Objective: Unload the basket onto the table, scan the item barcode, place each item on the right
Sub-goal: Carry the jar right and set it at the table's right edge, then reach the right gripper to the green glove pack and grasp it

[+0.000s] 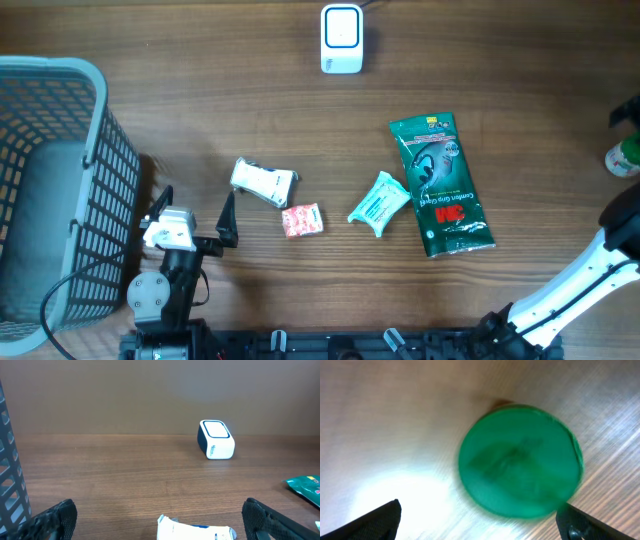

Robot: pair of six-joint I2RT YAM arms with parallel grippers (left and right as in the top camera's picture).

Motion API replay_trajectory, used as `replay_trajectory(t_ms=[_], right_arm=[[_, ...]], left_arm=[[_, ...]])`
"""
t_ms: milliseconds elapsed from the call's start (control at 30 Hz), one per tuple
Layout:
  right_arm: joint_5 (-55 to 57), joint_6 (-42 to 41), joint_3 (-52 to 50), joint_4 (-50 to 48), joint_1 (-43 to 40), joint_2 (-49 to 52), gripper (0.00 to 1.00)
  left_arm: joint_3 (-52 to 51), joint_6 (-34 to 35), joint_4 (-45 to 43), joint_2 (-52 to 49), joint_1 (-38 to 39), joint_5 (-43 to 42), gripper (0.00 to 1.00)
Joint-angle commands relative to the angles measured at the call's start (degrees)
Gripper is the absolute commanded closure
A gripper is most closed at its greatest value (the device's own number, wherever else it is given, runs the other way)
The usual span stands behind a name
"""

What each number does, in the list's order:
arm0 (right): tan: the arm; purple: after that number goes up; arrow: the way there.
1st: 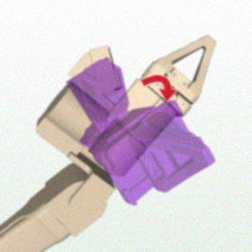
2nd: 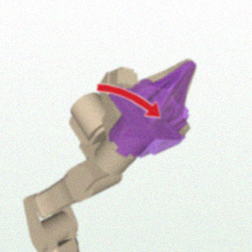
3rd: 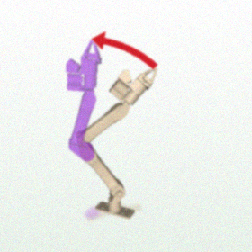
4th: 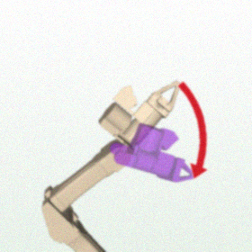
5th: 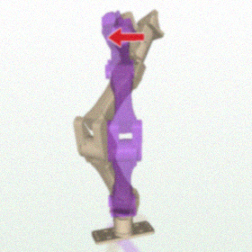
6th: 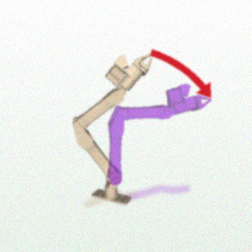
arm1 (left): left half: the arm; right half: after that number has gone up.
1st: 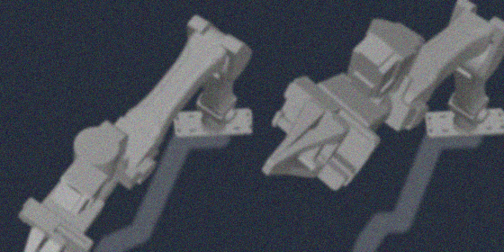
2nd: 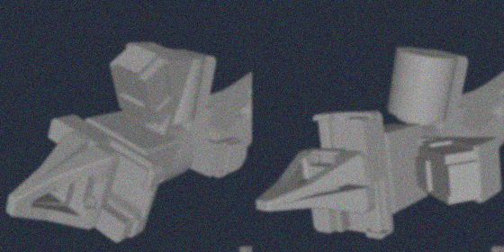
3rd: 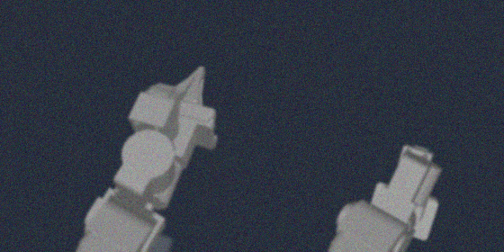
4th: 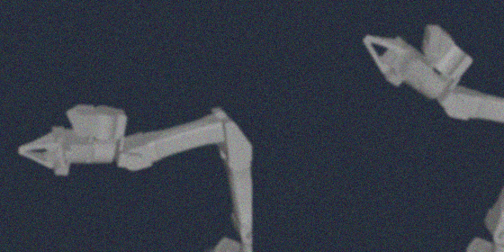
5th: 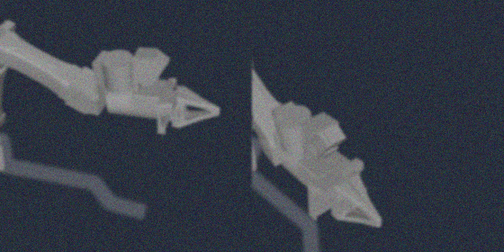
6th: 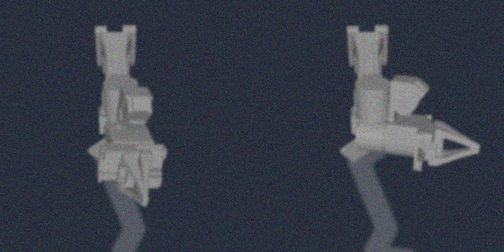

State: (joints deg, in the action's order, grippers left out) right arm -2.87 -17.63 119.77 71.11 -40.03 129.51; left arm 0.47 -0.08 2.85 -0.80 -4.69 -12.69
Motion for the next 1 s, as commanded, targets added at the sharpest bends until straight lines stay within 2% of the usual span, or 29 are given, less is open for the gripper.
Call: replay_trajectory(t_ms=[0, 100, 133, 167, 300, 400, 500, 633, 733, 967], right_arm=[[-11.89, 0.94, 5.66, 0.66, 2.43, -11.8, 0.0], [-15.08, 0.55, 5.66, 1.68, 7.5, -19.78, 0.0], [-13.0, 0.52, 5.66, 2.54, 12.72, -23.06, 0.0], [-5.38, -0.42, 5.64, 4.7, 21.31, -25.55, 0.0], [22.36, -6.78, 1.75, 11.1, 46.31, -24.98, 0.0], [27.67, -6.82, -4.7, 12.0, 60.24, -22.05, 0.0], [33.4, -10.99, -9.51, 13.68, 66.01, -17.68, 0.01], [35.01, -12.0, -13.7, 14.45, 70.79, -10.19, 0.02], [34.99, -12.59, -14.14, 15.93, 72.08, -5.4, 0.06], [33.9, -12.5, -14.16, 16.37, 72.35, 0.48, 0.06]], left_arm=[[-0.13, 0.57, 0.42, 0.0, -0.46, 0.57, 0.0], [-0.13, 0.57, 0.42, 0.0, -0.46, 0.57, 0.0], [-0.13, 0.57, 0.42, 0.0, -0.46, 0.57, 0.0], [-0.13, 0.57, 0.42, 0.0, -0.46, 0.57, 0.0], [-0.13, 0.57, 0.42, 0.0, -0.46, 0.57, 0.0], [-0.13, 0.57, 0.42, 0.0, -0.46, 0.57, 0.0], [-0.13, 0.57, 0.42, 0.0, -0.46, 0.57, 0.0], [-0.13, 0.57, 0.42, 0.0, -0.46, 0.57, 0.0], [-0.13, 0.57, 0.42, 0.0, -0.46, 0.57, 0.0], [-0.13, 0.57, 0.42, 0.0, -0.46, 0.57, 0.0]])
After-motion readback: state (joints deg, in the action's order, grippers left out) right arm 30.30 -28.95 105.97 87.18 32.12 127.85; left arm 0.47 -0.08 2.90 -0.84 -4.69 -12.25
